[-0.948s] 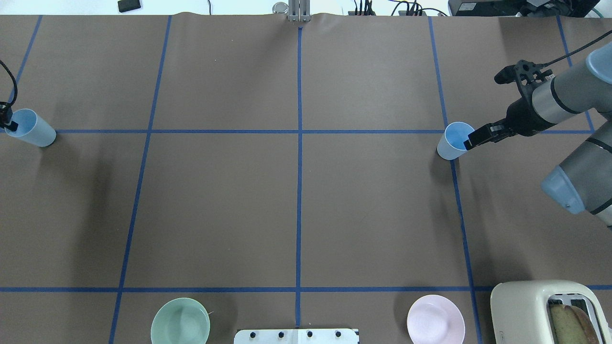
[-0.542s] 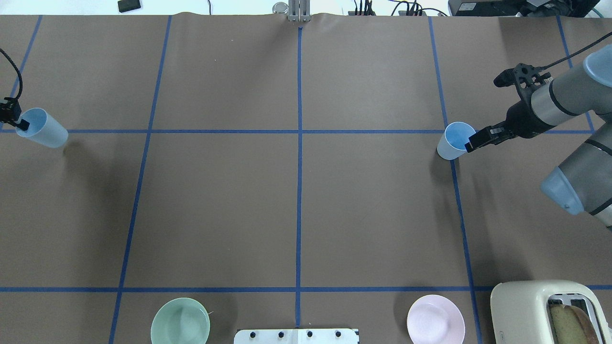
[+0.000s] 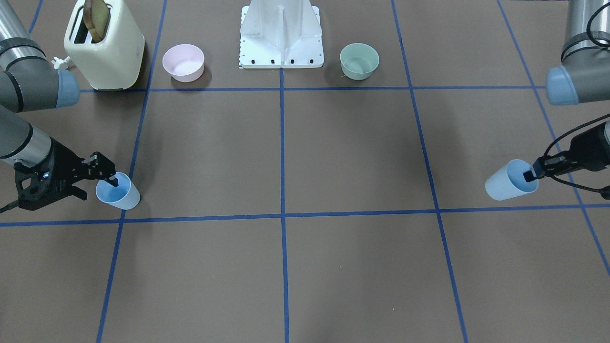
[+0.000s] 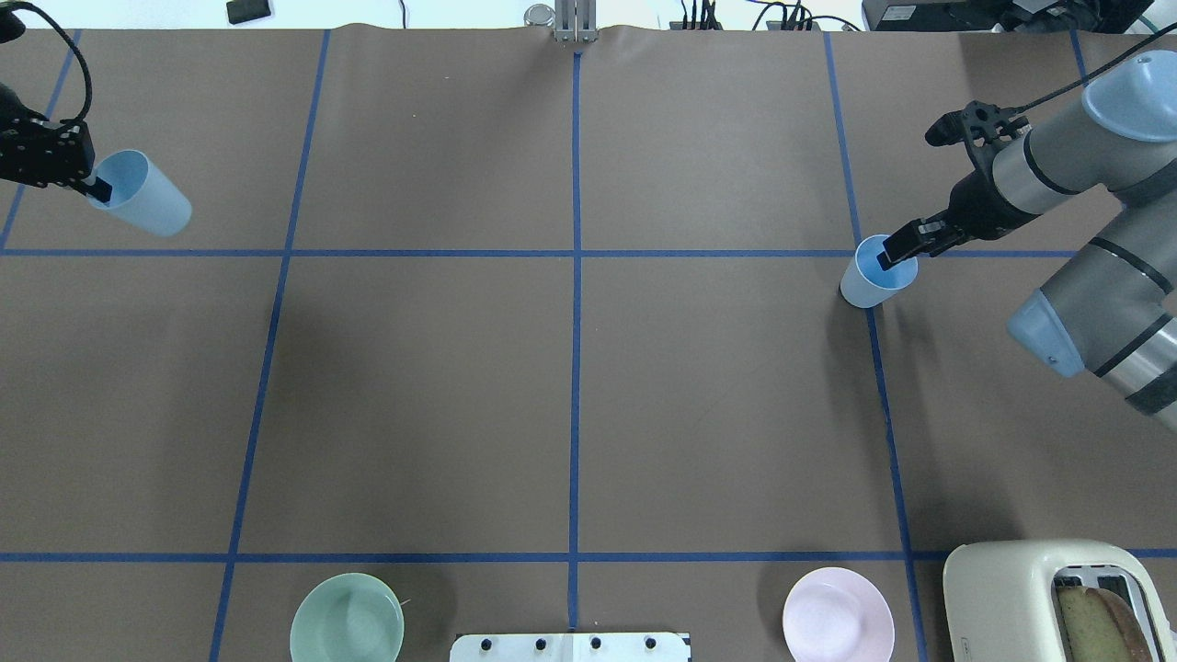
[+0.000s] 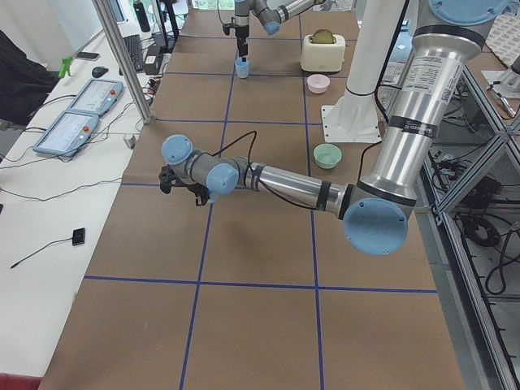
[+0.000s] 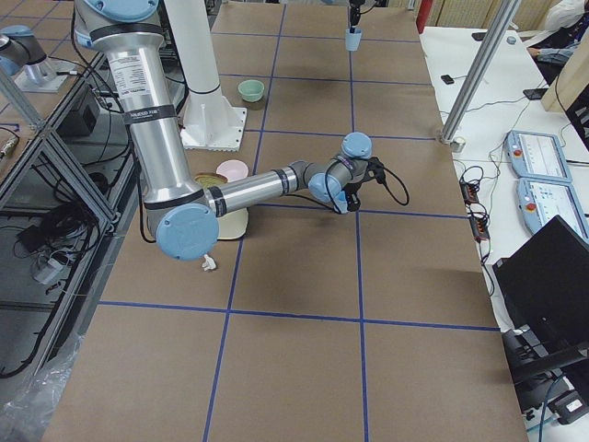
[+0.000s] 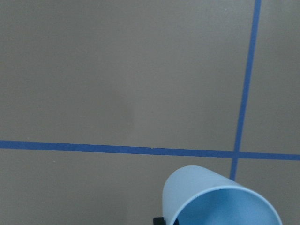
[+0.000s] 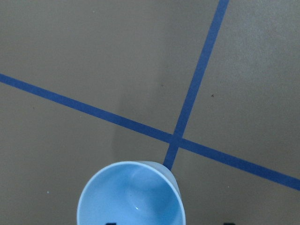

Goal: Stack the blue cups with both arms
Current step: 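Grasp the blue cup with the left gripper and carry it toward the table center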

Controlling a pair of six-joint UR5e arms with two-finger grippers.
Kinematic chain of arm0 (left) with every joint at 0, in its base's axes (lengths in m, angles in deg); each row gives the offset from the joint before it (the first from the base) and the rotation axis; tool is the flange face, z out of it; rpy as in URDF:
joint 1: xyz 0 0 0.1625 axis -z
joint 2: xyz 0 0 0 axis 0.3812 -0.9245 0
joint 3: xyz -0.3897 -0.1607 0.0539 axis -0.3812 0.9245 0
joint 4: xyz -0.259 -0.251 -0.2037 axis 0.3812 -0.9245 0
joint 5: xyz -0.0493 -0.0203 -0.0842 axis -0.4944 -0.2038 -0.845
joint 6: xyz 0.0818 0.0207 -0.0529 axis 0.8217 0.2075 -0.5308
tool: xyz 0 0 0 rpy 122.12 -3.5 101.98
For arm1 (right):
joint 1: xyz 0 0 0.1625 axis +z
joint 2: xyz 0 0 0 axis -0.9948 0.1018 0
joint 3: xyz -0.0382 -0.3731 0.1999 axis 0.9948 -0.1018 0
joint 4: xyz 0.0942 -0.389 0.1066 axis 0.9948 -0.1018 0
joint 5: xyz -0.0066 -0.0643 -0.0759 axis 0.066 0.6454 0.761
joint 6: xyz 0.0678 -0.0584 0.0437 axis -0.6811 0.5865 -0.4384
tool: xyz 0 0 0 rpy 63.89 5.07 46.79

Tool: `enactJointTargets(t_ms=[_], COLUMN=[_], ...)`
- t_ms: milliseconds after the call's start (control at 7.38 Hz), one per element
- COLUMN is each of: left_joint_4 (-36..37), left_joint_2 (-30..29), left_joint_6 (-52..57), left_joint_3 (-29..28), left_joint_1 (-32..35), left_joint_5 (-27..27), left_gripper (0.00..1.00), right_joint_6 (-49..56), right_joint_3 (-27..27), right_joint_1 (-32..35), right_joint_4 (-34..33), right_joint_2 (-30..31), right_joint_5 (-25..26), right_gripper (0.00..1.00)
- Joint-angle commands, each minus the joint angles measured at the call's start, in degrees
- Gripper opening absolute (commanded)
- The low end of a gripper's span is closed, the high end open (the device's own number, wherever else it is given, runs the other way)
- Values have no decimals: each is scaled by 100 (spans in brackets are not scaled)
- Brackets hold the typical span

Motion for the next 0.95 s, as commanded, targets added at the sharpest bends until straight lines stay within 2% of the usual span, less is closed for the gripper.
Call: enactJointTargets(t_ms=[0, 135, 271, 406, 542, 677, 812], left_joint_4=[30, 30, 30, 30, 30, 38, 39], left_joint_2=[-62, -158, -386, -684, -887, -1045, -1195], left_joint_6=[-731, -1404, -2046, -2653, -3085, -3438, -3720], left_joint_3=[392, 664, 875, 895, 930, 1009, 1009], left_joint_1=[-327, -703, -1038, -1311, -1557, -1864, -2059], left_joint_5=[145, 399, 410, 419, 602, 865, 885], left_gripper=[0, 0, 0, 0, 0, 0, 0], right_joint_6=[14, 14, 14, 14, 5, 5, 5], right_joint_3=[-56, -109, -127, -127, -127, -127, -136], right_joint_1=[97, 71, 19, -95, -174, -184, -175], right_joint_4=[-10, -1, -1, -1, -1, -1, -1], right_joint_2=[-39, -48, -39, -39, -57, -57, -48], right_joint_5=[-3, 15, 32, 111, 181, 173, 156], right_gripper=[79, 73, 68, 58, 56, 45, 32])
